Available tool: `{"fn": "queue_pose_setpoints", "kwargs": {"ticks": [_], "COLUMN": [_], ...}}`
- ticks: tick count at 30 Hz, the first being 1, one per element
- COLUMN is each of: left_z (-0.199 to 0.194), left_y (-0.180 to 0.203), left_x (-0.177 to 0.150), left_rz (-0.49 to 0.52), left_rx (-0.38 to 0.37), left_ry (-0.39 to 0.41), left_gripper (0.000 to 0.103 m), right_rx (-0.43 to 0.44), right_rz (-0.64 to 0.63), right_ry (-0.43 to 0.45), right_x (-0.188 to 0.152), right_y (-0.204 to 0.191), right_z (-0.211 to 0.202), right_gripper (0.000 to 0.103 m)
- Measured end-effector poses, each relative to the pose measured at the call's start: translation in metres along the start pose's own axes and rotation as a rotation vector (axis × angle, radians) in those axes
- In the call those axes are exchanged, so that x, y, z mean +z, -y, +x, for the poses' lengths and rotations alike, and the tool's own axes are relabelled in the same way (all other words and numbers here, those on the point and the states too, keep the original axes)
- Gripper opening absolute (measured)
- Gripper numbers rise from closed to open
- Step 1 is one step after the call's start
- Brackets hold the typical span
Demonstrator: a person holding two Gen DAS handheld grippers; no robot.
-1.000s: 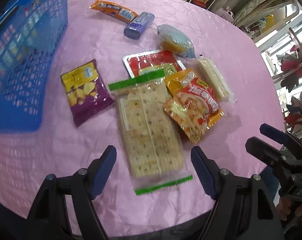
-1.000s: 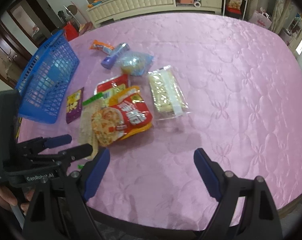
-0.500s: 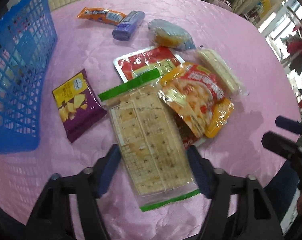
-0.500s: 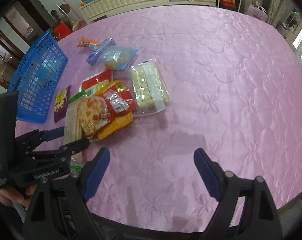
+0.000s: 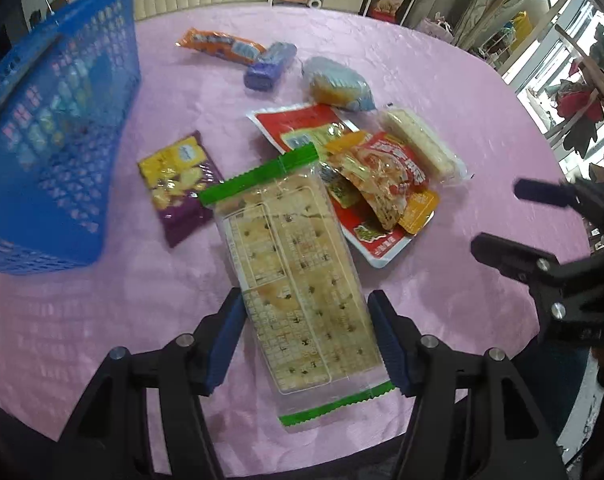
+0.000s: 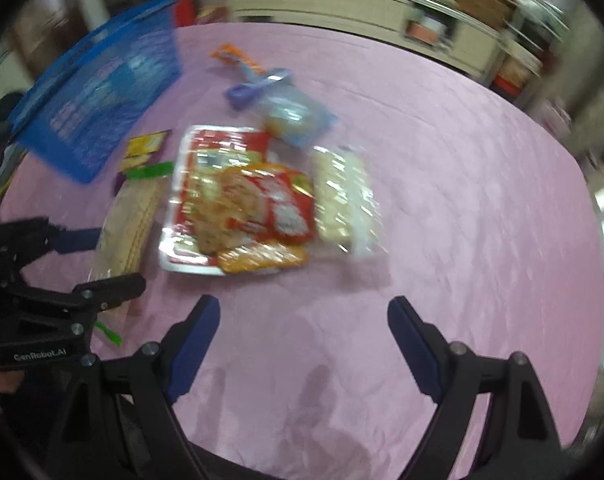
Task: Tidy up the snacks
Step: 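Grasp the cracker pack with the left tool while the right tool grasps the red pouch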
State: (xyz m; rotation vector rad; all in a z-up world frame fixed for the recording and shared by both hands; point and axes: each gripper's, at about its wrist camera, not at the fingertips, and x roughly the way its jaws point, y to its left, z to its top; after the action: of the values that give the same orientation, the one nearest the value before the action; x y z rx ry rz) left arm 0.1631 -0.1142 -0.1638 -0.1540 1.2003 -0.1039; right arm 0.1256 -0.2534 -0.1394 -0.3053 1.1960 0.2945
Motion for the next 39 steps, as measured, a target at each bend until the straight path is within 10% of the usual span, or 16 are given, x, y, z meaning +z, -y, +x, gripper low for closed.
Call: {"fn": "queue_pose_setpoints", "kwargs": {"ticks": [6,28,39], "left_z": [-0.019,-0.020,-0.025], "left_y": [-0.021,-0.024,-0.027], "left_x": [0.001,0.011,0.014], "left_rz": [-0.024,0.054,0.052], "left_rx": [0.011,0.019,0.015], "left_ry": [0.026,0.053,0.059], "left_gripper": [0.060,0.060,0.060], "right_rx": [0.022,0.158,0.182], "right_rz": [-0.138,0.057,0.075], "right_ry": [0.003,-0.138,-0.118], "right_x": [0.034,0.073,0.073], "right_y": [-0.018,-0.003,0.018], "right_z": [0.010,0.079,0.062], "right_gripper": [0.089,0.084,0.052]}}
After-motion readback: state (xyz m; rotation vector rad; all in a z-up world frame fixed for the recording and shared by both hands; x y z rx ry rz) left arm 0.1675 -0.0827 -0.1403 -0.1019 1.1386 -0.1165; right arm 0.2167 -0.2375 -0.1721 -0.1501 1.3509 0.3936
